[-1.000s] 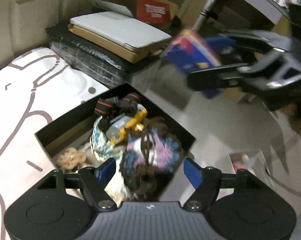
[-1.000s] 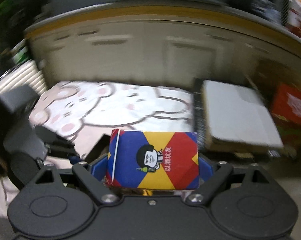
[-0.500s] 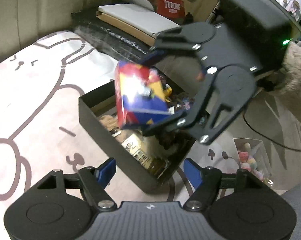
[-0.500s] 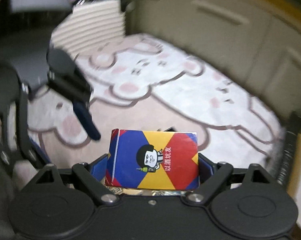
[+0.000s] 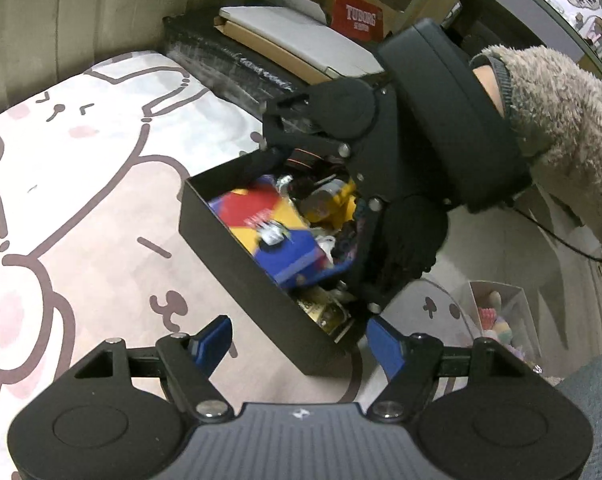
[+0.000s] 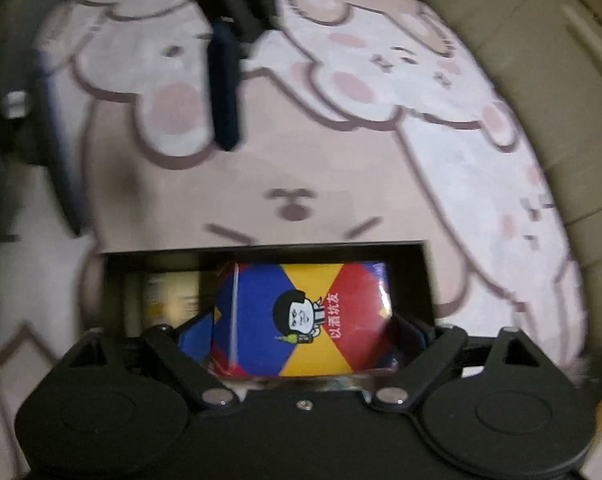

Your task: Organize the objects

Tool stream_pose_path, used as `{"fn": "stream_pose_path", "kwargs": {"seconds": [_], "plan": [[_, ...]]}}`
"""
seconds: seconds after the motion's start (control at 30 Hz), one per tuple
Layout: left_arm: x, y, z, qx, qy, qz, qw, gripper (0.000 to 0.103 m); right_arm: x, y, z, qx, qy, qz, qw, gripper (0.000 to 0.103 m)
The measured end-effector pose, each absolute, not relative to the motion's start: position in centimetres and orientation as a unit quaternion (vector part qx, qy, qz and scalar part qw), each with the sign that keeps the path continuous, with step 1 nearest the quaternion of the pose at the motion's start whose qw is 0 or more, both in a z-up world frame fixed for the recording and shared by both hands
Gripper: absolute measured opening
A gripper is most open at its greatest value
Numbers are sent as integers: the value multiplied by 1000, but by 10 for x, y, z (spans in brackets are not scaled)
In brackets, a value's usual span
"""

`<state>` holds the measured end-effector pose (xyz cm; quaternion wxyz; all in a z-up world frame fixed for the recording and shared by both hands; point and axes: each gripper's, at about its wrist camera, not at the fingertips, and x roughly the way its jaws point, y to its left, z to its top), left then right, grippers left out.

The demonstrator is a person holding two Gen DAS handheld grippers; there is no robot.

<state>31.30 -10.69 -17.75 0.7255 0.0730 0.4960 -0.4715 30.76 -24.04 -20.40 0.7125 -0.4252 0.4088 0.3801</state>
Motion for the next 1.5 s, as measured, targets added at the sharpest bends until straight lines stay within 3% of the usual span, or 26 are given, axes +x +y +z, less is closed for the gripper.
{"fn": "stream_pose_path", "kwargs": {"seconds": [0.27, 0.67, 1.13, 1.5], "plan": [[316, -100, -175, 61, 495, -462, 733, 75, 318, -257, -185, -342, 444, 354, 748, 92], [312, -103, -140, 47, 475, -430, 766, 76, 289, -289, -118, -113, 446, 211, 863, 93], [281, -101, -79, 29, 449, -344, 824, 99, 217, -312, -66, 61, 410, 25, 910, 98], [238, -99, -44, 34, 422, -293, 857, 100, 163, -303, -46, 86, 399, -76, 910, 99]]}}
